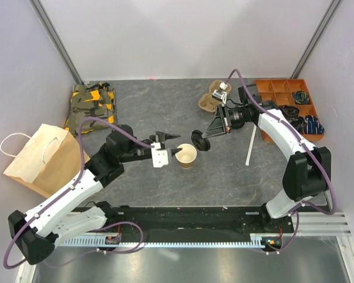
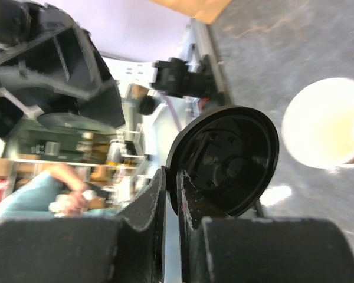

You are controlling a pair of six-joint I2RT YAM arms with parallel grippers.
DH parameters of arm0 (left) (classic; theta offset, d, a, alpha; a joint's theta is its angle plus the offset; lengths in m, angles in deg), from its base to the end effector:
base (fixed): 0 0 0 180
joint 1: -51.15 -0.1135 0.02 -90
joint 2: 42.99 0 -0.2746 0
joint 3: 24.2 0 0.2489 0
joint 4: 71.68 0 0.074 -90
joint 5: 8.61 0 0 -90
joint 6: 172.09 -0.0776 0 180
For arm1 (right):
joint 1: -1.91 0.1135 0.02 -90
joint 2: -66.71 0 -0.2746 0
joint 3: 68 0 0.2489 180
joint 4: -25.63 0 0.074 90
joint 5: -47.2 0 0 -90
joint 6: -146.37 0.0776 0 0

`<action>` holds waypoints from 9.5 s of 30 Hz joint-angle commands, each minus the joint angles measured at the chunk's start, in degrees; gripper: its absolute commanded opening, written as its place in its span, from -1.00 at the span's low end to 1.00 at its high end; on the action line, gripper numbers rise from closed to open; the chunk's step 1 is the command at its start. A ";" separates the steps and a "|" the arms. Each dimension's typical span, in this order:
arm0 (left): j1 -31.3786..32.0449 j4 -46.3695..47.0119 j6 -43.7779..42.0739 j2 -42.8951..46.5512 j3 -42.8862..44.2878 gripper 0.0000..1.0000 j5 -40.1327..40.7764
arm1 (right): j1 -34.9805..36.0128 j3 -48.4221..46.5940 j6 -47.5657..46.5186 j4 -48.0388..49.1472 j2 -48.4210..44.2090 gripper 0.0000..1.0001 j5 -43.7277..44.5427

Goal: Pack the takeout coffee

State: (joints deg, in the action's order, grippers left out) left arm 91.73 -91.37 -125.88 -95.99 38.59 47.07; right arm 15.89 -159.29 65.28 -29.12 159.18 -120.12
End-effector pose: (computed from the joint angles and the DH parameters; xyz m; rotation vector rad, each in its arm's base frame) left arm 0.1508 -0.1868 0.3514 1.4523 0.9527 -0.4793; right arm 0.3036 0.1536 0.3073 -0.6360 2.1737 1.8586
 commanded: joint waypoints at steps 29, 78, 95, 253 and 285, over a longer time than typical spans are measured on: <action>12.95 14.88 -21.25 -4.05 -4.54 -0.26 16.31 | 5.27 5.62 19.04 14.34 -4.49 -1.00 -10.13; 12.86 -13.39 -6.33 -6.49 7.92 -0.96 14.37 | -1.57 1.32 22.91 18.82 -0.62 0.96 3.11; 2.76 -54.11 37.54 -35.50 39.92 -0.96 10.60 | -11.16 -0.36 -3.19 5.80 -13.43 0.96 48.64; -16.76 5.29 83.95 -20.57 -0.58 -0.06 -21.75 | 8.08 22.93 47.08 58.99 -1.94 0.69 16.15; -15.53 13.03 87.56 -32.52 -2.26 -0.72 -18.67 | 9.49 24.70 38.65 52.58 8.26 -0.68 16.94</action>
State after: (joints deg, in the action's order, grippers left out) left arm 76.01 -79.72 -38.82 -127.61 36.23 27.42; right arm 25.00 -133.02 106.59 24.28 166.89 -102.90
